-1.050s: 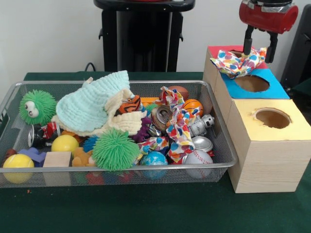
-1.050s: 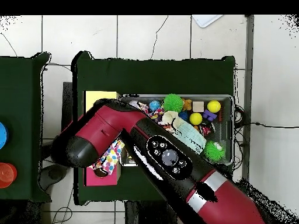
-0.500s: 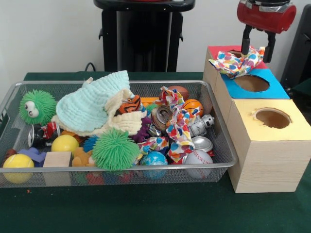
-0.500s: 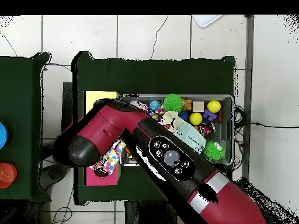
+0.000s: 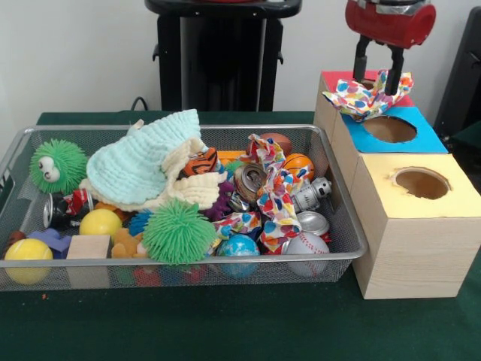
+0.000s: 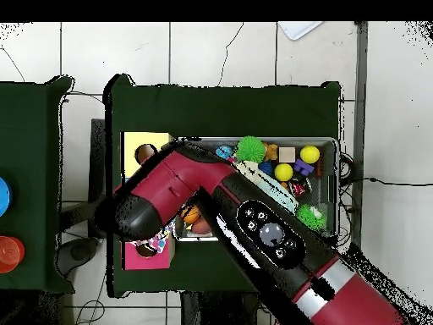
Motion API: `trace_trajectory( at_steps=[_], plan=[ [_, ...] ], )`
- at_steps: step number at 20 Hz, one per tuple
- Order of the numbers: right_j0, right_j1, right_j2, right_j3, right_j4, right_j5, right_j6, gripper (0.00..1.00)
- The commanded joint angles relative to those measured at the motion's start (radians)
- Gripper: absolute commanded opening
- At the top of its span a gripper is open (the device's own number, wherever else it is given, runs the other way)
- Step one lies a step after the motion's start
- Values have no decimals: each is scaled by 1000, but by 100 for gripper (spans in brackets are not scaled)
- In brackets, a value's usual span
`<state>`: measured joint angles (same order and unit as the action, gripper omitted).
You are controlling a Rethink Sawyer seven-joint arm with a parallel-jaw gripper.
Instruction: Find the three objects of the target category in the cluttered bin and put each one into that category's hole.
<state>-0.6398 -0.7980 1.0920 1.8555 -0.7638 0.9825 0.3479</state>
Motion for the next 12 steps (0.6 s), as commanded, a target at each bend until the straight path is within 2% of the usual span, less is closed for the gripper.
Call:
trace_trajectory(
  at_steps=[1, 5, 12],
  plan=[
    [-31, 8, -35, 110, -12, 34, -89, 100],
    [-17, 25, -60, 105, -20, 28, -41, 100],
    [56, 112, -144, 66, -42, 0, 78, 100]
  ],
)
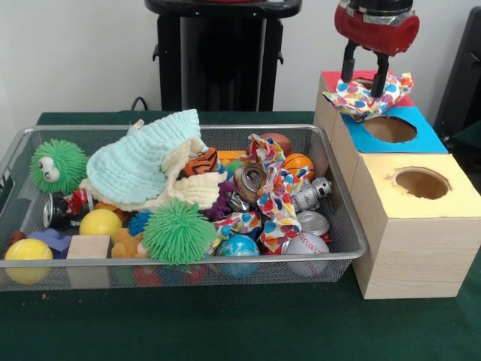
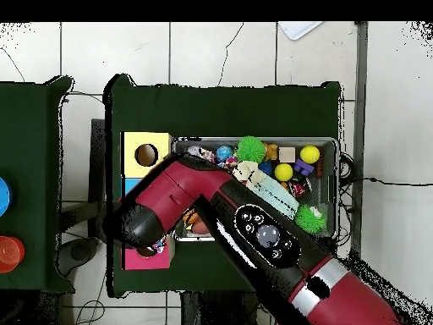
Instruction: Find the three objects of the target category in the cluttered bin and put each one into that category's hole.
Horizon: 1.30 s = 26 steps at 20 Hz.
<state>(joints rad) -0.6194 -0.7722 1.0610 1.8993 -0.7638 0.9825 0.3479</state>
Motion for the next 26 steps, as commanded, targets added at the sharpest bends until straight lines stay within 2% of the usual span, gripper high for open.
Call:
trace_trajectory(
  at_steps=[1, 13, 21, 22, 26],
  plan=[
    [44, 90, -123, 19, -47, -6, 89, 100],
    [84, 153, -224, -10, -102, -80, 120, 100],
    [101, 144, -257, -16, -115, -84, 94, 100],
    [102, 144, -259, -16, -114, -86, 90, 0],
    [102, 144, -260, -18, -111, -91, 86, 0]
  ],
)
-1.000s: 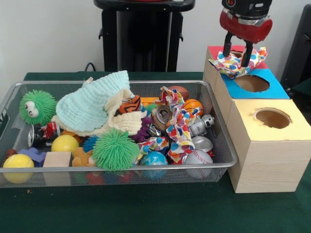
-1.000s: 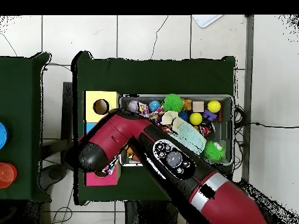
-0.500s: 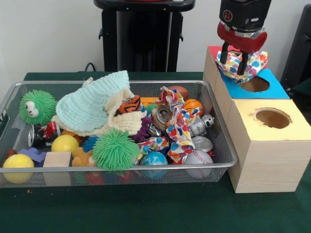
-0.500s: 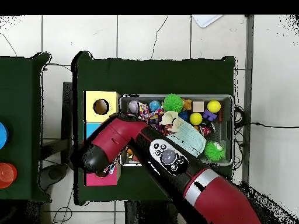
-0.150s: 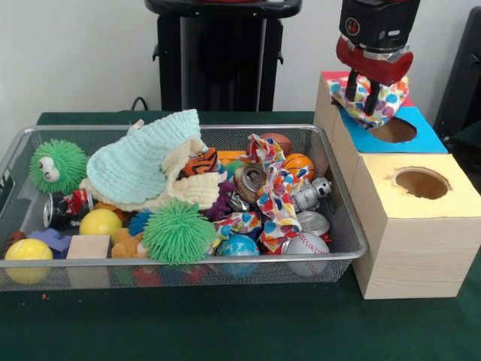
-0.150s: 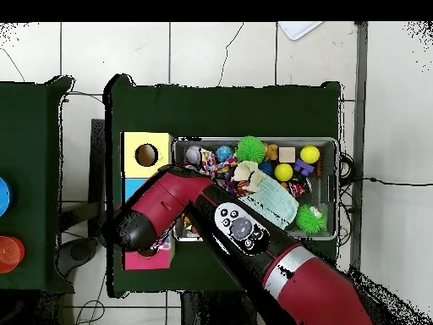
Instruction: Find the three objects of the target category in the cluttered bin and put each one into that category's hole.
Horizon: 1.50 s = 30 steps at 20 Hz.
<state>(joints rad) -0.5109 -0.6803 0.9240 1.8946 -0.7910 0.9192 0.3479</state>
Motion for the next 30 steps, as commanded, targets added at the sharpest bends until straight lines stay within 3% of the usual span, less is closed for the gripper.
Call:
trace_trajectory(
  at_steps=[1, 6, 11, 14, 16, 17, 19, 21, 22, 28, 30],
  plan=[
    [-7, 51, -123, -13, -82, -28, 84, 0],
    [-29, 21, -99, 4, -27, -4, 71, 0],
    [-63, -86, -62, 21, 80, 99, 41, 0],
    [-92, -123, -32, 28, 133, 103, 27, 0],
    [-147, -213, 4, 35, 215, 103, 37, 0],
    [-178, -254, 18, 27, 269, 88, 72, 0],
    [-205, -321, -13, -4, 344, -15, 249, 0],
    [-168, -348, -134, -52, 353, -148, 499, 0],
    [-155, -347, -183, -66, 362, -183, 573, 0],
    [-83, -324, -415, -126, 420, -179, 784, 0],
    [-86, -317, -456, -125, 454, -208, 822, 0]
  ],
)
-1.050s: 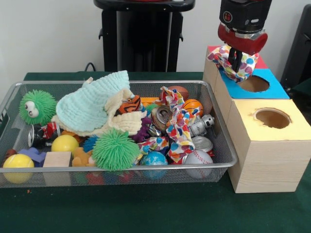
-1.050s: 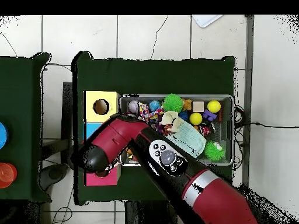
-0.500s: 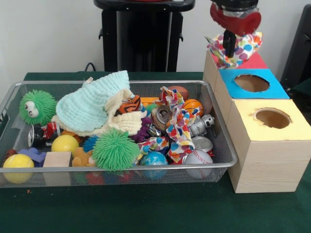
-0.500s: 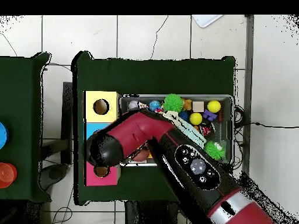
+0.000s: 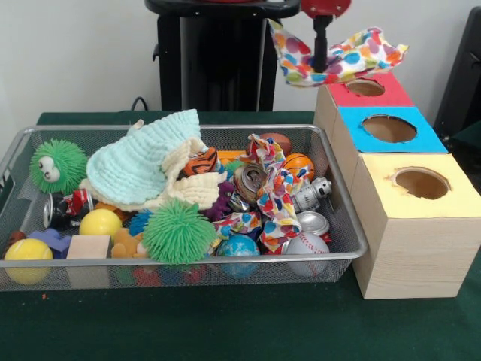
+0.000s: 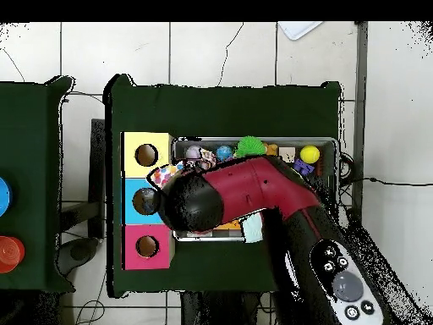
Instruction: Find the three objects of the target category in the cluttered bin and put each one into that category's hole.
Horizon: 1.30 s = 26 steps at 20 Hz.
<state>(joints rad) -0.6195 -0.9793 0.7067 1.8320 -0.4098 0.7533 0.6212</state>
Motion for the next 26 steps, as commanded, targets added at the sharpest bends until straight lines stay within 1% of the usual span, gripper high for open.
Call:
trace_trajectory(
  at_steps=[1, 2, 3, 5, 6, 7, 9, 10, 11, 12, 13, 14, 15, 17, 20, 21, 22, 23, 26],
  plan=[
    [36, -6, -273, -80, 69, -39, 583, 0],
    [48, 2, -310, -91, 65, -68, 638, 0],
    [55, 23, -338, -108, 85, -55, 687, 0],
    [52, 31, -379, -104, 126, -72, 762, 0],
    [74, 48, -419, -126, 102, -46, 807, 0],
    [70, 55, -424, -120, 119, -47, 816, 0],
    [64, 84, -437, -130, 131, -65, 836, 0],
    [46, 95, -417, -117, 157, -67, 822, 0],
    [13, 110, -405, -122, 169, -72, 801, 0],
    [12, 118, -412, -129, 167, -63, 812, 0],
    [9, 136, -423, -159, 150, -56, 815, 0],
    [8, 139, -432, -171, 138, -57, 824, 0],
    [2, 148, -436, -197, 127, -27, 815, 0],
    [-32, 165, -409, -227, 113, -19, 749, 0],
    [-65, 213, -397, -271, 88, -19, 685, 0],
    [-74, 229, -388, -286, 86, -3, 660, 0],
    [-92, 235, -368, -284, 88, -13, 630, 0],
    [-94, 245, -362, -300, 76, 24, 609, 100],
    [-116, 254, -339, -307, 78, 38, 569, 100]
  ],
)
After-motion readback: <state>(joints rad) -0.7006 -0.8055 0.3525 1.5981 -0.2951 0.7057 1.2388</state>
